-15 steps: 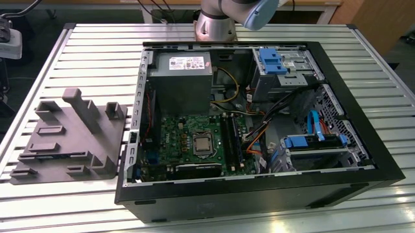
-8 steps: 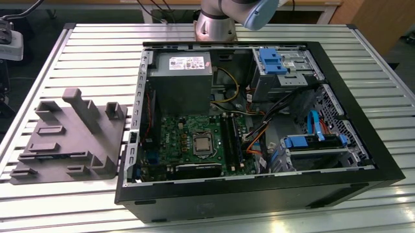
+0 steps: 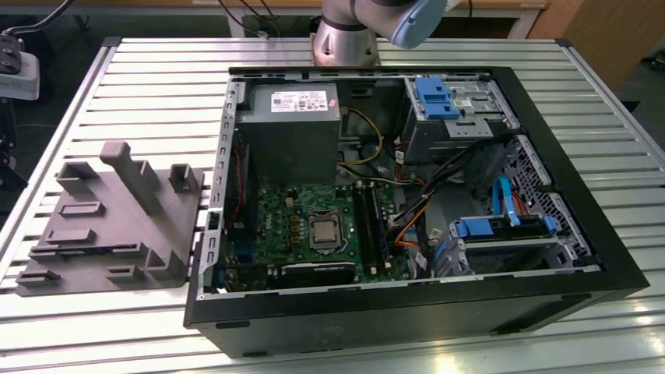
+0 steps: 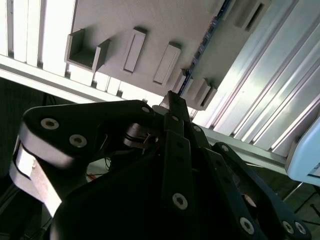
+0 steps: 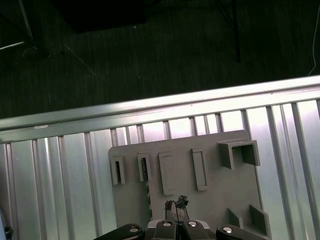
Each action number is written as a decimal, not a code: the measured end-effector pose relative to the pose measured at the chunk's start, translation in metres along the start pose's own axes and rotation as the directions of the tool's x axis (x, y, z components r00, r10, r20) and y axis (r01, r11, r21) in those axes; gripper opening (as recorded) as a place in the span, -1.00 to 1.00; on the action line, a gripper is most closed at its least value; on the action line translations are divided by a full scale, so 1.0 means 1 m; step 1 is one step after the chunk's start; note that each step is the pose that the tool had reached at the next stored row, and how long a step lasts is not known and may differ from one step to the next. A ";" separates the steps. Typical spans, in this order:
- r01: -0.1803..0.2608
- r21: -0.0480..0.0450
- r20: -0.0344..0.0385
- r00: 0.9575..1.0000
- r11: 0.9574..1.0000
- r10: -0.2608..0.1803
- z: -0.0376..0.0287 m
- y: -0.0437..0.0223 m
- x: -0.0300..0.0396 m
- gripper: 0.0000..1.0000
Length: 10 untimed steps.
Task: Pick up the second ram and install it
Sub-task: 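Pick up the second ram and move it above second insertion slot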
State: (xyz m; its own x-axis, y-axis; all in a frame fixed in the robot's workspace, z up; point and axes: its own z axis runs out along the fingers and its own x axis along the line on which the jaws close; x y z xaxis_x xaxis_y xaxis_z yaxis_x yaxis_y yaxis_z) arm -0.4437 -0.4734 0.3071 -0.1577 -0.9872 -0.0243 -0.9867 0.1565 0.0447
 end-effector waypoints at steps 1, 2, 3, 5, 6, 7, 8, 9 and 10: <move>0.000 0.000 0.000 1.000 1.000 0.000 0.0004 0.0000 0.0000 -0.79; 0.000 0.000 0.000 1.000 1.000 0.000 0.0006 -0.0001 0.0000 -0.79; 0.000 0.000 0.000 1.000 1.000 0.000 0.0009 -0.0001 0.0000 -0.79; 0.000 0.000 0.000 1.000 1.000 0.000 0.0015 -0.0001 0.0000 -0.79; 0.000 0.000 0.000 1.000 1.000 0.000 0.0018 -0.0001 0.0000 -0.79; 0.000 0.000 0.000 1.000 1.000 0.000 0.0022 -0.0001 0.0000 -0.79; 0.000 0.000 0.000 1.000 1.000 0.000 0.0025 -0.0001 0.0001 -0.79; 0.000 0.000 0.000 1.000 1.000 0.000 0.0027 -0.0001 0.0001 -0.79; 0.000 0.000 0.000 1.000 1.000 0.000 0.0031 -0.0002 0.0001 -0.79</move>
State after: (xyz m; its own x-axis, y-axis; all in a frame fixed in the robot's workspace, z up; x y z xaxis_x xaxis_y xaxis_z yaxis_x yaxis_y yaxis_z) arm -0.4437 -0.4734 0.3040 -0.1576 -0.9872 -0.0244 -0.9867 0.1565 0.0446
